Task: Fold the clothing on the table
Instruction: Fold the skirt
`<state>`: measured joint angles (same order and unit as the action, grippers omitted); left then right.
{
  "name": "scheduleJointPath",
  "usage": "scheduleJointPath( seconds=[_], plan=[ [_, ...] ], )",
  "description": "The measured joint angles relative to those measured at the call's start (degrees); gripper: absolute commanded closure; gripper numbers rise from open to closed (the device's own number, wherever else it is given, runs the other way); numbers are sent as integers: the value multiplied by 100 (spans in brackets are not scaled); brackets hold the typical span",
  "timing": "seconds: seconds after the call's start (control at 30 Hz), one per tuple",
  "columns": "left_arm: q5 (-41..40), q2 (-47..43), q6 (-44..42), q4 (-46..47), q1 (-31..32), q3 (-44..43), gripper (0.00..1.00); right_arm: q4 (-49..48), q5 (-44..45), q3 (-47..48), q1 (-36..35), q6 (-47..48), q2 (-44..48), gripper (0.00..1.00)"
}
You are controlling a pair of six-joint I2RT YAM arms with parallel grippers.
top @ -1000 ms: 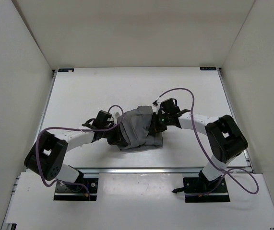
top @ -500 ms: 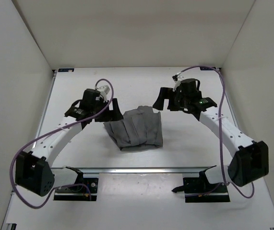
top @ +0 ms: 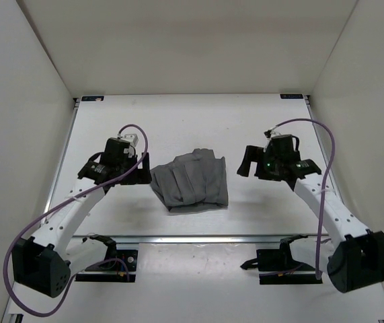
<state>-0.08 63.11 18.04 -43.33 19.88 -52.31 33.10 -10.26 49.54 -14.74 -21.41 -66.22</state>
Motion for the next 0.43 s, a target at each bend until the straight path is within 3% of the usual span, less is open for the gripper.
scheduleJointPath(
  seconds=[0.2, 0.43],
  plan=[
    [-33, -483, 2, -168, 7, 227, 2, -59, -24, -234, 481, 46, 903, 1],
    [-13, -719, 131, -160, 52, 531, 1, 0, -140, -490, 616, 109, 975, 0]
  ],
)
